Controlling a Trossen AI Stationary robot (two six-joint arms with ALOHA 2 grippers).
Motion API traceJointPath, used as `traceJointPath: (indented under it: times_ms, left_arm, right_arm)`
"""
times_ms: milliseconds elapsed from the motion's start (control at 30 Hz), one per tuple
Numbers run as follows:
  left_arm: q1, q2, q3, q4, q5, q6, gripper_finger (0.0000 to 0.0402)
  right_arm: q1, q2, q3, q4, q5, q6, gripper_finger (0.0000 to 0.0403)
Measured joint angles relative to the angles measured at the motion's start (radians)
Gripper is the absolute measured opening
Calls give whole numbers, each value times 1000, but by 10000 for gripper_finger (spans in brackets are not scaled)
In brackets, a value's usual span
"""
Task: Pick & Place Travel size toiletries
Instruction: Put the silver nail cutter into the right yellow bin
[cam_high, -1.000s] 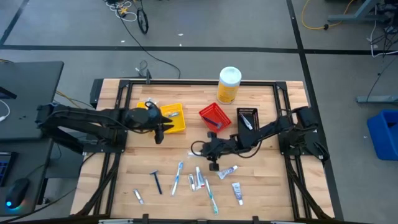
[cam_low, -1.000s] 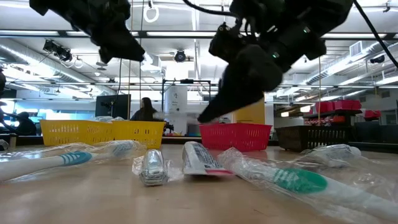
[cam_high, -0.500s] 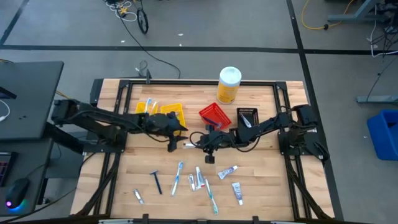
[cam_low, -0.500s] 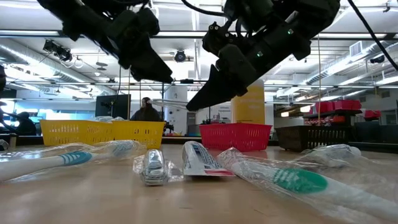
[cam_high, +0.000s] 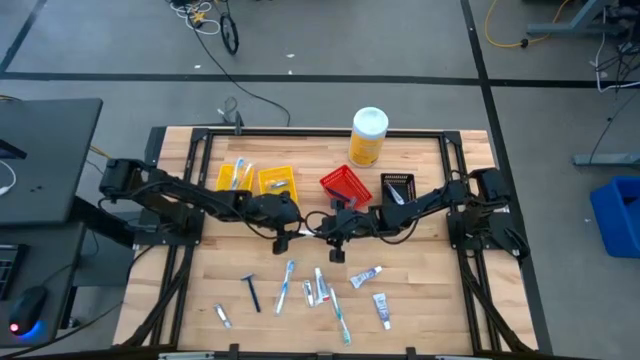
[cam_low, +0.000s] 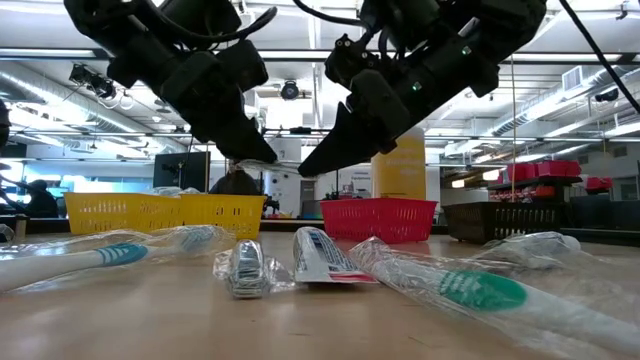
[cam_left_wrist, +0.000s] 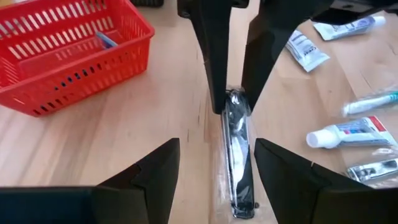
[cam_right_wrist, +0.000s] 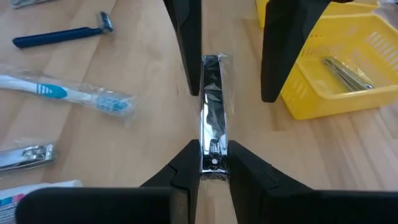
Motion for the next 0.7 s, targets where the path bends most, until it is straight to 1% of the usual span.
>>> traceJointPath:
  times_ms: [133,267,433,700]
  left_arm:
    - [-11,-2,0,33,-1,1,216]
    - [-25,-2,0,26,14,-1,215]
    - [-39,-2,0,27,-41,6,215]
    - [-39,-2,0,26,-48,3,215]
  right_arm:
    - [0,0,0,7,6,0,73]
    - [-1,0,0,17,28,0,71]
    - [-1,0,0,50,20,1,73]
    - [-1,0,0,83,5,9,73]
